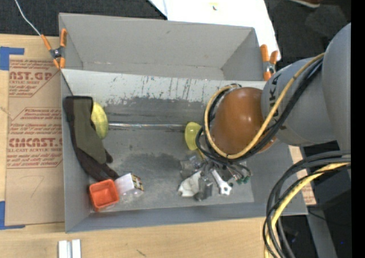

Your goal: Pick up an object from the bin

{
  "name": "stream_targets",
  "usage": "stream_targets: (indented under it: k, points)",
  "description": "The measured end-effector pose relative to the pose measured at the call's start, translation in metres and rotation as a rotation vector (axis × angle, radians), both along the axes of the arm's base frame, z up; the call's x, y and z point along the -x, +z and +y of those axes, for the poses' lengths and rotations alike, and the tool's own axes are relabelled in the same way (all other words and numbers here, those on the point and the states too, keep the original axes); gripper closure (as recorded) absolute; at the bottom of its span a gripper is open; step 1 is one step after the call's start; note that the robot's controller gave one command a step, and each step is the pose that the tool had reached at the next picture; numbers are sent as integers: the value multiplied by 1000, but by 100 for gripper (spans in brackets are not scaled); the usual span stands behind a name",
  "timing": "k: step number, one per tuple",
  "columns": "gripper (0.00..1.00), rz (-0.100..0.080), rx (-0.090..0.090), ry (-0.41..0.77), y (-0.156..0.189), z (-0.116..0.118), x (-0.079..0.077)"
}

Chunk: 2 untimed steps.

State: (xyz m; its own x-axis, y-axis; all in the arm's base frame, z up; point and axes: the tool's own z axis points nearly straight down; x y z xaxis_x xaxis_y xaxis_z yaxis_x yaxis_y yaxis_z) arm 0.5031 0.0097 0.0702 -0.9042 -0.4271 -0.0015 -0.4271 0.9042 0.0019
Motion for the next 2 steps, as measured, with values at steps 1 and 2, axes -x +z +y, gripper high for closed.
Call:
stream_targets:
  k: [1, 2]
  points:
    - [100, 6, 0, 25, 72, 14, 0]
    - [100, -3, -2, 28, 72, 21, -4]
